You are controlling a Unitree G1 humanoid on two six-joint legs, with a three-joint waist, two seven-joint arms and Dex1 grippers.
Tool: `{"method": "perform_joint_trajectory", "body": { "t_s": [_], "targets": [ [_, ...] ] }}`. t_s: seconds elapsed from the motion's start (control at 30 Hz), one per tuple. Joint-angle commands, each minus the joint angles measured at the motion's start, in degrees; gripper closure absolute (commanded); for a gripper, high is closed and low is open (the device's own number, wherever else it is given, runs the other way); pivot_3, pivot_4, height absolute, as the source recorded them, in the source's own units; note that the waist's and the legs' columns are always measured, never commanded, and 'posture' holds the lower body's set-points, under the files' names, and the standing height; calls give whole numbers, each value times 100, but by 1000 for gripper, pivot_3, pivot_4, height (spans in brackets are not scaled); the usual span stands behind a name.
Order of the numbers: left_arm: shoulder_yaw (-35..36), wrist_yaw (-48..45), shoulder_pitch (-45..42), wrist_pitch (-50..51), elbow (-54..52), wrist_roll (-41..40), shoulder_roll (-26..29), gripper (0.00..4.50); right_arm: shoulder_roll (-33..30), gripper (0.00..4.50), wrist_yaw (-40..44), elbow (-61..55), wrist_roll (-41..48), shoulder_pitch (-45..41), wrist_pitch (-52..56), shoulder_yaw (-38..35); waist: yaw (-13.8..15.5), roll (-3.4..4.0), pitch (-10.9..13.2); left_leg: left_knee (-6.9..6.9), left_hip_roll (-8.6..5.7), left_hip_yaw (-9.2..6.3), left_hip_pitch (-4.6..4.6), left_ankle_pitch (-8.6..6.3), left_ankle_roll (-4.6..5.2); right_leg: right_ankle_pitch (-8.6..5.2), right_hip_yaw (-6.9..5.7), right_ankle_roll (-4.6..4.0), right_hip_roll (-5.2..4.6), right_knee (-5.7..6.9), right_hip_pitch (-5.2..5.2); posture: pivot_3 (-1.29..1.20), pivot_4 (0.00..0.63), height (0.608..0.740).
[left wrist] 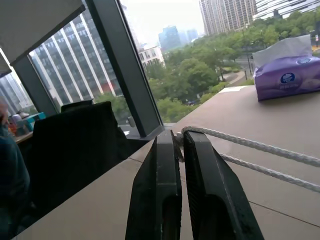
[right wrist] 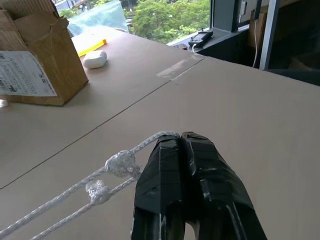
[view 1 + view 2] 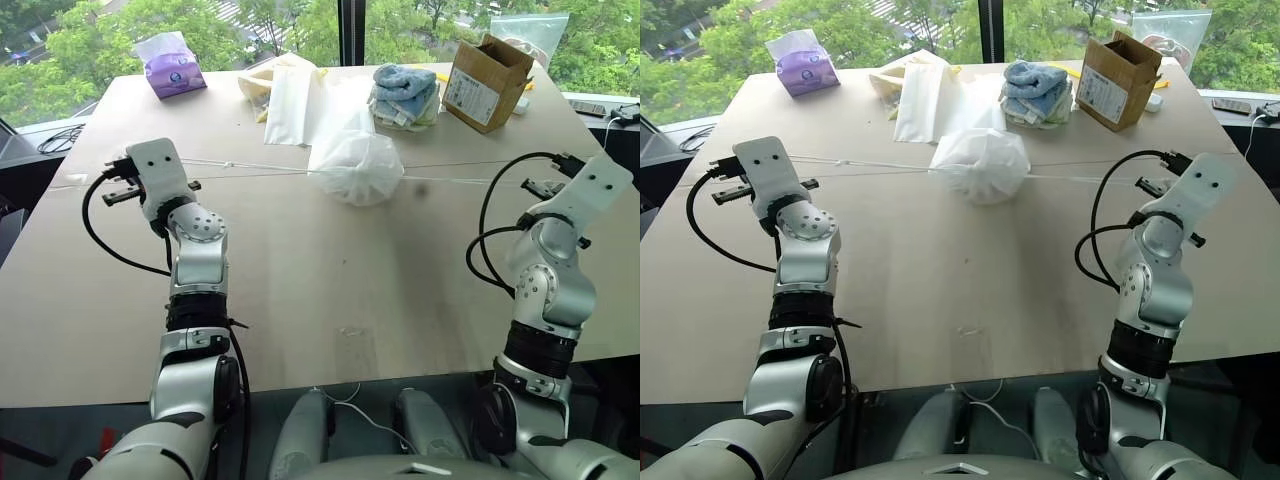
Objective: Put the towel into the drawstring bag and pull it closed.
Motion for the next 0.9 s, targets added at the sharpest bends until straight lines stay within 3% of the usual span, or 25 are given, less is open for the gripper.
{"method": "perform_joint_trajectory", "body": {
  "t_s": [0.03, 0.17, 0.23, 0.33, 0.47, 0.57, 0.6, 0.63, 0.7, 0.83, 0.87, 0.9],
  "targets": [
    [917, 886, -24, 327, -50, 35, 412, 4437, -232, 4500, -834, -265, -239, 88, -201, -1161, 1, 0, 0, 0, 0, 0, 0, 0, 0, 0, 0, 0, 0, 0, 0, 0, 150, 740],
    [790, 565, 78, 194, -10, -200, 457, 4437, -294, 4500, -787, -258, -4, 140, -169, -1142, -3, -1, -1, 0, 0, 1, 0, 0, 0, 0, 0, 0, -1, 0, 0, 0, 150, 740],
    [534, -96, 88, -59, 59, -458, 434, 4437, -374, 4500, -396, -167, 275, 165, -125, -989, 3, 0, -1, 0, 0, 1, 0, 0, 0, 0, 0, 0, -1, 0, 0, 0, 150, 740],
    [222, -1462, 285, -235, -7, -1008, 305, 4437, -719, 4500, 656, -217, 698, 400, 112, -397, 22, 0, -1, 0, -2, 3, 0, 0, 0, 0, -1, 0, -1, -2, 1, 0, 150, 740],
    [-194, -3455, 1206, -356, -888, -1718, 305, 4437, -1500, 4500, 2687, -817, 1417, 1176, 146, 461, -28, 4, -4, -12, -1, 12, 3, 0, 0, 0, 7, 0, 0, -9, 0, 0, 150, 740],
    [-334, -4717, 2002, -271, -1796, -2285, 457, 4437, -1865, 4500, 3681, -1361, 2159, 1832, 407, 457, -48, 4, -4, -21, 7, 12, 2, 0, 0, 0, 8, -1, 4, -13, -2, 0, 150, 740],
    [-335, -5024, 2207, -224, -2024, -2416, 530, 4500, -2072, 3862, 4009, -1477, 2261, 2045, 406, 468, -38, 4, -4, -21, 15, 11, 2, -1, 0, 0, 8, -1, 5, -14, -1, 0, 150, 740],
    [-335, -5367, 2403, -147, -2227, -2600, 610, 3946, -2318, 3409, 4413, -1584, 2410, 2280, 426, 503, -11, 3, -3, -18, 15, 10, 1, -1, 1, 0, 7, -1, 5, -13, 1, 0, 150, 740],
    [-319, -5943, 2710, 7, -2526, -2918, 769, 3773, -2713, 2845, 5038, -1771, 2613, 2713, 429, 545, 21, 3, -3, -10, 13, 8, 2, -5, 9, 0, 6, -1, 4, -13, 8, 0, 150, 740],
    [-350, -6912, 3184, 275, -2905, -3349, 1175, 1942, -3487, 1040, 6062, -1968, 2907, 3548, 436, 557, 95, 4, -4, -2, 10, -6, 26, -16, 28, -1, -6, -1, 2, -24, 45, 0, 150, 740],
    [-354, -7072, 3301, 341, -2974, -3404, 1256, 1556, -3634, 737, 6281, -1997, 2860, 3735, 298, 579, 133, 4, -4, -2, 10, -7, 26, -16, 28, -1, -7, -1, 2, -24, 45, 0, 150, 740],
    [-372, -7269, 3468, 435, -3063, -3455, 1354, 1002, -3765, 724, 6547, -2001, 2779, 3968, 82, 589, 136, 3, -4, -2, 11, -11, 27, -16, 28, -1, -10, -1, 3, -23, 46, 0, 150, 740]
  ]
}}
